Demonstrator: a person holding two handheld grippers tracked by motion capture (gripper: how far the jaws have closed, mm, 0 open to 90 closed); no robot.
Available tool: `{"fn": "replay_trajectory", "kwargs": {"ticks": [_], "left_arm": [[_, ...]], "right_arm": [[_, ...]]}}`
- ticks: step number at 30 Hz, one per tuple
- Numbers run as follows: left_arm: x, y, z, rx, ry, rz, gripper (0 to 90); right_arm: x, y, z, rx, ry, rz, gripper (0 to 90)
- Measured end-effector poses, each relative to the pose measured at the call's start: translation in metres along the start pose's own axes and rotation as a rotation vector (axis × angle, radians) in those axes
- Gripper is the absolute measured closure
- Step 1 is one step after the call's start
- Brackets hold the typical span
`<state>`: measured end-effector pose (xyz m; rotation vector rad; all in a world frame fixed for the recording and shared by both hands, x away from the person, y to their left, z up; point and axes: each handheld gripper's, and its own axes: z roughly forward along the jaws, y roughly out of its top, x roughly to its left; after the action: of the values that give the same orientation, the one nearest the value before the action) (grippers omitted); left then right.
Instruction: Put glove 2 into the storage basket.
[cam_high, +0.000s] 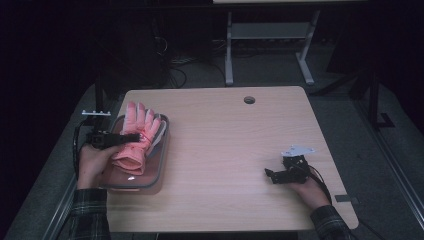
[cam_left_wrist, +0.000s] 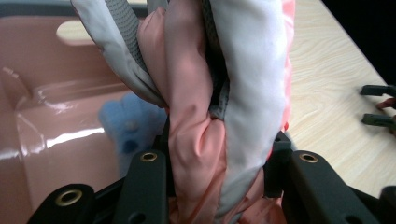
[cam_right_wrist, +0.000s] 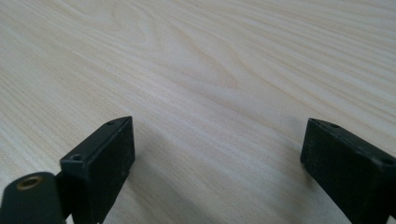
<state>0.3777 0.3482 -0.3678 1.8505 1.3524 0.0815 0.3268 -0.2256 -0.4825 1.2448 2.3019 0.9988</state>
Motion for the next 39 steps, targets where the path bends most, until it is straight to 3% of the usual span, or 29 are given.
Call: {"fn": "replay_trajectory", "kwargs": {"ticks": [12, 19, 28, 32, 34, 39], "left_arm": [[0.012, -0.008, 0.024, 0.083, 0.025, -0.039, 61.6], [0.014, -0.011, 0.036, 0.135, 0.050, -0.040, 61.0], [0.014, -0.013, 0.043, 0.162, 0.083, -0.032, 60.4], [0.016, -0.012, 0.041, 0.151, 0.064, -0.059, 55.6], [0.020, -0.011, 0.038, 0.141, 0.027, -0.082, 47.3], [0.018, -0.008, 0.034, 0.138, 0.024, -0.076, 35.1]], "right_arm": [[0.000, 0.000, 0.000, 0.000, 0.000, 0.000, 9.6], [0.000, 0.000, 0.000, 0.000, 0.000, 0.000, 9.6], [0.000, 0.000, 0.000, 0.000, 0.000, 0.000, 9.6], [0.000, 0.000, 0.000, 0.000, 0.000, 0.000, 9.6], [0.000, 0.000, 0.000, 0.000, 0.000, 0.000, 9.6], [0.000, 0.000, 0.000, 0.000, 0.000, 0.000, 9.6]]}}
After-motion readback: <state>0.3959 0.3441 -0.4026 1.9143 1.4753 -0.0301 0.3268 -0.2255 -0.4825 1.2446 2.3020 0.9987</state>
